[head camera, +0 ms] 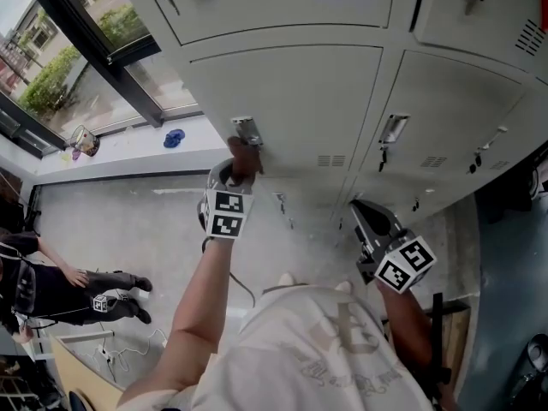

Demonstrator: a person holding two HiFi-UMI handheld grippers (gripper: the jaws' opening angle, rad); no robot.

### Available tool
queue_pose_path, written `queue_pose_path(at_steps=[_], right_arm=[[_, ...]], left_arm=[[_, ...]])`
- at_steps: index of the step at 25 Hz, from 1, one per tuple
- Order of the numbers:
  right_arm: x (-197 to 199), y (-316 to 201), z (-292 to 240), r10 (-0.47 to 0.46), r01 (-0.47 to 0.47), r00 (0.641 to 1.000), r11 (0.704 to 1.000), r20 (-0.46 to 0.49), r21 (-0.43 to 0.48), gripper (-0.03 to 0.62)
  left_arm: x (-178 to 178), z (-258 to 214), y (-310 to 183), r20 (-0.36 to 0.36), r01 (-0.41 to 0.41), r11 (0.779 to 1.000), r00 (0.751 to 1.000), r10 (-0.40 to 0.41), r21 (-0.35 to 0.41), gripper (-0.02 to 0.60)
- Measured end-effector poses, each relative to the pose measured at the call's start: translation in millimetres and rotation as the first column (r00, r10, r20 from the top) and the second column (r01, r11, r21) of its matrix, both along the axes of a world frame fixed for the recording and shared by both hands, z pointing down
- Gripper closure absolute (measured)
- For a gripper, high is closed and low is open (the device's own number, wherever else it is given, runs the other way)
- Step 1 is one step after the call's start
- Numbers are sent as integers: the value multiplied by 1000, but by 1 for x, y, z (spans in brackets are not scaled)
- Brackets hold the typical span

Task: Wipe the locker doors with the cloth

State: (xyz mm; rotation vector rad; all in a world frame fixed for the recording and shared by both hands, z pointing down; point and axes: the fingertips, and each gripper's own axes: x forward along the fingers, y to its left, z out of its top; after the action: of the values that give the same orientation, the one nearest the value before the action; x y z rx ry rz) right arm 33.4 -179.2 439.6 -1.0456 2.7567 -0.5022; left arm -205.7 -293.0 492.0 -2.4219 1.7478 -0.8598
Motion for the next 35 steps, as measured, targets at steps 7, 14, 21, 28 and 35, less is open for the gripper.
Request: queue_pose_path(at_steps=[7, 14, 21, 28, 35], right_arm=[[1, -3, 3, -1, 1, 1000, 1000, 1, -7, 585], [-8, -1, 1, -31, 31, 999, 1000, 17, 1, 585], [5, 2, 0, -16, 16, 998, 1000, 54, -7, 585], [22, 3, 1, 10, -8, 996, 1000, 86, -26, 585], [29, 4, -1, 28, -26, 996, 999, 80, -22, 585]], left_arm=[[22, -71, 30, -104, -8, 989, 994, 24, 147, 495], [69, -56, 37, -334, -38, 999, 942, 36, 3, 495], [84, -5, 20, -578, 16, 976, 803, -143, -219, 496], [85, -13, 2, -658, 52, 975, 730, -185, -216, 495], [111, -20, -5, -688, -2, 978, 711, -145, -207, 495]])
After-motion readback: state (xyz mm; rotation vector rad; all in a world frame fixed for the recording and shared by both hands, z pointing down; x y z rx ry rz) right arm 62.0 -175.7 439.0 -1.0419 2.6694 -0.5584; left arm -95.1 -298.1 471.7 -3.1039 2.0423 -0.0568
